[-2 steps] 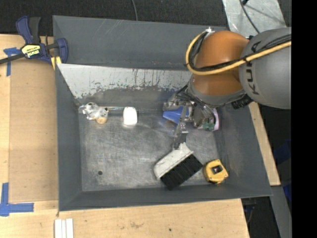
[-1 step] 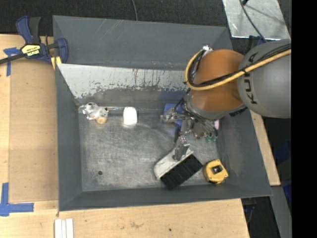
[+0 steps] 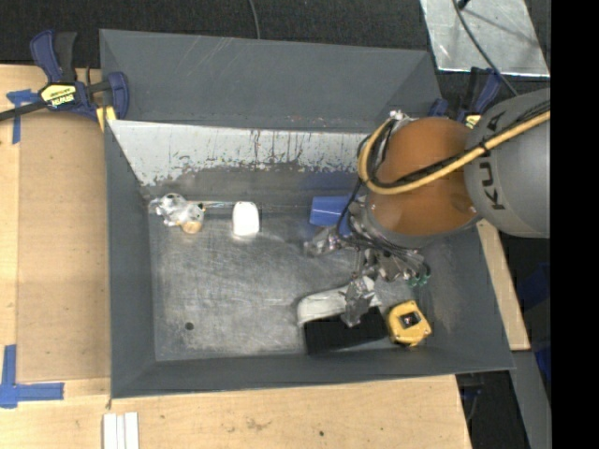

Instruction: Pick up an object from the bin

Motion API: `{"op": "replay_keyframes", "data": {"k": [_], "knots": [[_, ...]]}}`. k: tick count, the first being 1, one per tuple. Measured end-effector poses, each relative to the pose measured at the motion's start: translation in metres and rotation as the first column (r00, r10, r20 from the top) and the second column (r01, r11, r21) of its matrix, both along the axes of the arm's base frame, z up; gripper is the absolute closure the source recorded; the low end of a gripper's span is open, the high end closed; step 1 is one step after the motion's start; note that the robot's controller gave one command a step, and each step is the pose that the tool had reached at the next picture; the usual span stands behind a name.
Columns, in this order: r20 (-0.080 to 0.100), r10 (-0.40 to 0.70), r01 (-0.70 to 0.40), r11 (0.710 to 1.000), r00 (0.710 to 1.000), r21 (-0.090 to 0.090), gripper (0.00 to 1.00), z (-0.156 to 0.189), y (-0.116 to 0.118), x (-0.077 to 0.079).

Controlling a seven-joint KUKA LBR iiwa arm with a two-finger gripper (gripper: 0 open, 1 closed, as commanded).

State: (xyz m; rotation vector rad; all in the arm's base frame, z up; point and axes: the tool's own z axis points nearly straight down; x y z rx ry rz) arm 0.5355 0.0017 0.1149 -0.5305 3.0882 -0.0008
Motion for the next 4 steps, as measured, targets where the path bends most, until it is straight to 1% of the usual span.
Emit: {"op": "replay_keyframes", "data": {"k": [1, 2, 3, 4], "knots": [[-0.003, 0.096, -0.096, 0.995, 0.995, -0.001, 0.0, 0.011, 0.0, -0.004], [-0.005, 0.258, -0.258, 0.966, 0.966, -0.003, 0.0, -0.031, 0.004, -0.005], [-0.003, 0.364, -0.364, 0.931, 0.931, -0.003, 1.0, -0.04, 0.017, 0.015], [-0.003, 0.364, -0.364, 0.931, 0.931, -0.003, 1.0, -0.04, 0.017, 0.015]]}}
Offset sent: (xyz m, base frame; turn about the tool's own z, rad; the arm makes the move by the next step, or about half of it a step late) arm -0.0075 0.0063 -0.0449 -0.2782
